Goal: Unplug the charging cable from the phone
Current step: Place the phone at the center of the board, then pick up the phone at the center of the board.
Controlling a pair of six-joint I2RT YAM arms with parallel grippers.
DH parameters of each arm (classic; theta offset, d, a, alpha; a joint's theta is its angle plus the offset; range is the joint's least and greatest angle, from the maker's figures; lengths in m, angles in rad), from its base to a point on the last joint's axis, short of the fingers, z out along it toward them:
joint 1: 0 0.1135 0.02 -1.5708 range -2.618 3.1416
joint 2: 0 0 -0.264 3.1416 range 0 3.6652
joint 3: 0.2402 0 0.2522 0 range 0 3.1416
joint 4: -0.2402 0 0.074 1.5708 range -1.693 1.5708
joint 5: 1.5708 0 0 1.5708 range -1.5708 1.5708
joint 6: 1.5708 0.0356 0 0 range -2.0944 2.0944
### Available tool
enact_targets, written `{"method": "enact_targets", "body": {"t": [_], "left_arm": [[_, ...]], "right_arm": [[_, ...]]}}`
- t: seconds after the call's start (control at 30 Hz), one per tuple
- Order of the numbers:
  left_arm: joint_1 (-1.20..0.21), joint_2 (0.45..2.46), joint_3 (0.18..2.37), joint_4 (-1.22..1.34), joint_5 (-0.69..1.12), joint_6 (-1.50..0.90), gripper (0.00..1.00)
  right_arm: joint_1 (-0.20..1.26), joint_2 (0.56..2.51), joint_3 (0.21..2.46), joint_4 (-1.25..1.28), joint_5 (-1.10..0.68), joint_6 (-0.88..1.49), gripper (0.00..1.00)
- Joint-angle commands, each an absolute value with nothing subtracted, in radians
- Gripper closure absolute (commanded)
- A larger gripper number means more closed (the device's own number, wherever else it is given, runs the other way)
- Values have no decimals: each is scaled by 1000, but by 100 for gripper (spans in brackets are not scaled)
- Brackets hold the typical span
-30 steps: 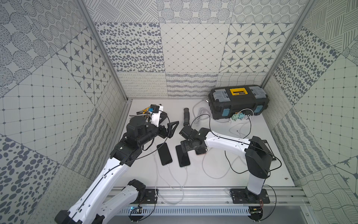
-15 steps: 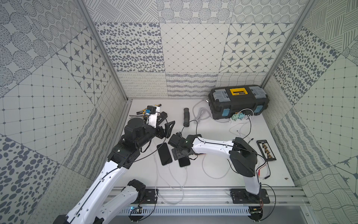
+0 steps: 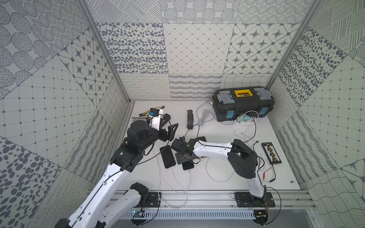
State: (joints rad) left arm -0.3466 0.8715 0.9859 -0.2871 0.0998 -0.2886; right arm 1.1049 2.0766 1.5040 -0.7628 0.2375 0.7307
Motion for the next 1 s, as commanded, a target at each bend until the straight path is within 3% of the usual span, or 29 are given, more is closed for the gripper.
{"method": "enact_targets", "body": {"t": [0.0,0.53,0.97], "left_arm": [[-341,871,983,-286,89,-276,2],[-337,872,986,-281,95,-283,2],[-337,872,992,-271,119,-294,2]], "right_arm": [[1109,2091,1487,-729,246,745,7],[1109,2089,1474,-716,260,715,21],[1063,1913,1457,-713,292,627,35]]}}
